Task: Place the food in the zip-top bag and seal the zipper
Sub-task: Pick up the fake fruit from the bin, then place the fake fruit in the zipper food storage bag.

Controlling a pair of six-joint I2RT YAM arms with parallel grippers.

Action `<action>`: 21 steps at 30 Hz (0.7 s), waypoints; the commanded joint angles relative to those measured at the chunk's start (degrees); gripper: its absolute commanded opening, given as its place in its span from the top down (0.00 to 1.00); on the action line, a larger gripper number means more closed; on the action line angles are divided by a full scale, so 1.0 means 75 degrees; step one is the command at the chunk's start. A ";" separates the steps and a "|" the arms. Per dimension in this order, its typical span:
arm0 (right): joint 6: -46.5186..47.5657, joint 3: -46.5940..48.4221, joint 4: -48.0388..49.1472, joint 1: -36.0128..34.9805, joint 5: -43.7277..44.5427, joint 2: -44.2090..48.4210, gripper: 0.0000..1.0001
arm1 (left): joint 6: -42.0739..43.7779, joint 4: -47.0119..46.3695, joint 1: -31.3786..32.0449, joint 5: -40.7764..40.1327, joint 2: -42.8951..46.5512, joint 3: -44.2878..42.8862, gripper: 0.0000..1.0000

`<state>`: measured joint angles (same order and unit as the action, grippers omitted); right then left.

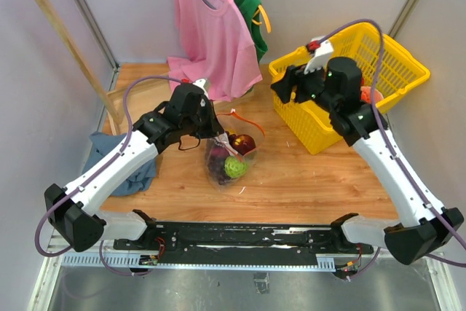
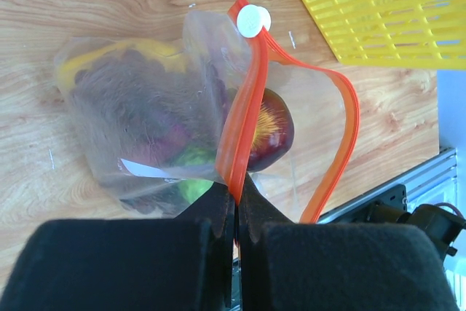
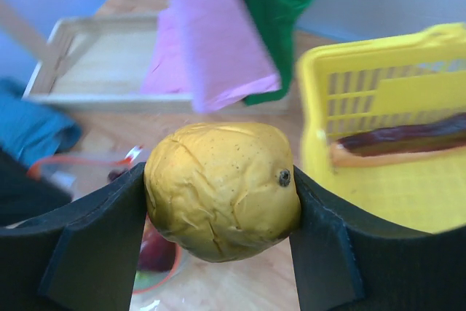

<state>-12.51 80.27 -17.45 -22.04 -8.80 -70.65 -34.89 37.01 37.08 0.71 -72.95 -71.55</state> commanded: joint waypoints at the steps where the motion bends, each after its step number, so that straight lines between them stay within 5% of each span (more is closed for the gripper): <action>1: 0.0956 -0.0663 0.0052 -0.1210 0.0062 0.0222 0.86 | 0.0007 -0.0352 -0.0063 -0.0060 0.0228 0.0060 1.00; 9: 0.1721 -0.1925 0.0904 -0.2739 -0.0337 0.0343 0.80 | -0.0029 -0.0356 -0.0066 -0.0067 0.0322 0.0135 1.00; 16: 0.1716 -0.2214 0.1831 -0.3136 0.0059 -0.0400 0.71 | -0.0130 -0.0428 -0.0069 0.0044 0.0355 0.0249 1.00; 21: 0.1591 -0.1974 0.1950 -0.3276 -0.0130 -0.0967 0.41 | -0.0216 -0.0471 -0.0069 0.0065 0.0414 0.0317 1.00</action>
<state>-0.89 64.25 -5.96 -45.01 -10.04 -75.72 -35.83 35.68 36.91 0.86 -71.61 -69.63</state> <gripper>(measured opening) 0.667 0.011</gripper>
